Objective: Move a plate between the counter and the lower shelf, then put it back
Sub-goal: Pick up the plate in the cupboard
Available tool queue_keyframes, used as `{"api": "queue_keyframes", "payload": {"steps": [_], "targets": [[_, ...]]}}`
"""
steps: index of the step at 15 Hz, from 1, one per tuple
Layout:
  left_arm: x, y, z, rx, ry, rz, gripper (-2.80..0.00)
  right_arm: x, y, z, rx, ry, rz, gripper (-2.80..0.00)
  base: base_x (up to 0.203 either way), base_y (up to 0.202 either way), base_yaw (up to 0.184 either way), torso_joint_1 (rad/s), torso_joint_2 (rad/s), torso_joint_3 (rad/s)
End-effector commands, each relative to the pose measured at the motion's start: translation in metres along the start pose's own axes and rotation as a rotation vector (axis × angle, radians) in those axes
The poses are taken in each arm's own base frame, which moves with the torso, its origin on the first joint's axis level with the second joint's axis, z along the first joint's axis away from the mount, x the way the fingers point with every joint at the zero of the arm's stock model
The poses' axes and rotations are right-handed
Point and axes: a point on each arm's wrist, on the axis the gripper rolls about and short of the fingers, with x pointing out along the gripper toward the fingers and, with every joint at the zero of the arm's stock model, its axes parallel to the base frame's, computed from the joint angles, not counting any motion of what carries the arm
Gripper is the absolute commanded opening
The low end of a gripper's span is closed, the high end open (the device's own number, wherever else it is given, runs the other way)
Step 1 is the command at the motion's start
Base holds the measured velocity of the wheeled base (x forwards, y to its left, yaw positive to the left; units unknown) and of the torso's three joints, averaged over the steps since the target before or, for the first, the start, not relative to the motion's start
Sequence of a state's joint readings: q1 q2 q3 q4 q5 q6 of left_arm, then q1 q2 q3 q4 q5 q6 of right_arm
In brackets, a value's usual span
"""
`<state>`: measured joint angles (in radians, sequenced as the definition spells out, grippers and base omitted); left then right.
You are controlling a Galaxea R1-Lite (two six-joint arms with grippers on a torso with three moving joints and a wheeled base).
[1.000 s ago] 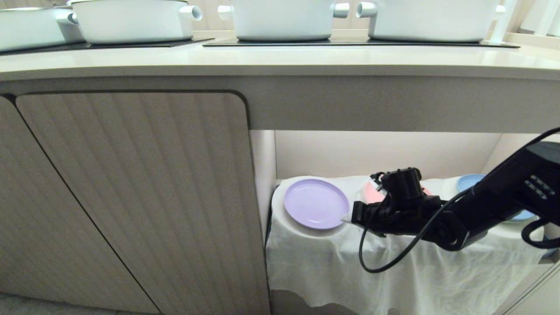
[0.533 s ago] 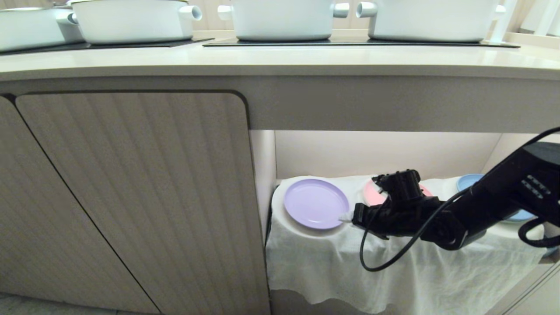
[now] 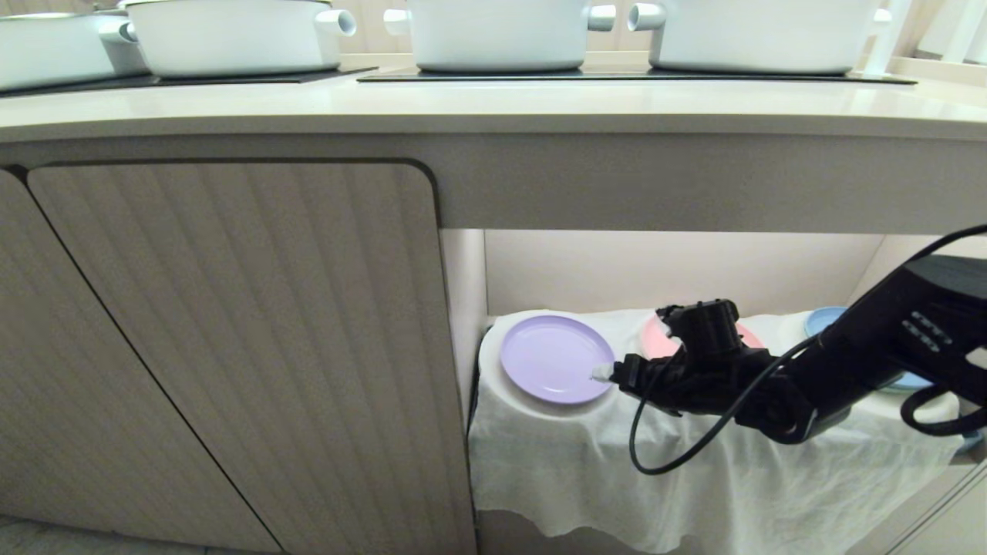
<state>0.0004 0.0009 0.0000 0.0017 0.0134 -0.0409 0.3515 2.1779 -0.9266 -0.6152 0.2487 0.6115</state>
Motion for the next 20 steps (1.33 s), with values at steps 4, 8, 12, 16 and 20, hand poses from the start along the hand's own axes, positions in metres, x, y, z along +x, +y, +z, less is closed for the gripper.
{"api": "queue_keyframes", "payload": {"steps": [4,8,12,16,20], "targets": [[0.0,0.0,0.0,-0.001,0.0,0.002,-2.8,0.007,0.003,0.004,-0.013,-0.023,0.024,0.0,0.0,0.0,0.0,0.0,0.0,0.0],[0.0,0.0,0.0,-0.001,0.001,0.0,-2.8,0.014,0.003,0.006,-0.019,-0.046,0.028,0.0,0.0,0.0,0.0,0.0,0.0,0.0],[0.0,0.0,0.0,-0.001,0.001,0.0,-2.8,0.019,-0.001,0.003,-0.02,-0.053,0.012,0.0,0.0,0.0,0.0,0.0,0.0,0.0],[0.0,0.0,0.0,-0.001,0.0,0.001,-2.8,0.024,0.001,0.005,-0.024,-0.088,0.032,0.0,0.0,0.0,0.0,0.0,0.0,0.0],[0.0,0.0,0.0,-0.001,0.001,0.0,-2.8,0.032,0.01,-0.003,-0.036,-0.066,0.048,0.0,0.0,0.0,0.0,0.0,0.0,0.0]]}}
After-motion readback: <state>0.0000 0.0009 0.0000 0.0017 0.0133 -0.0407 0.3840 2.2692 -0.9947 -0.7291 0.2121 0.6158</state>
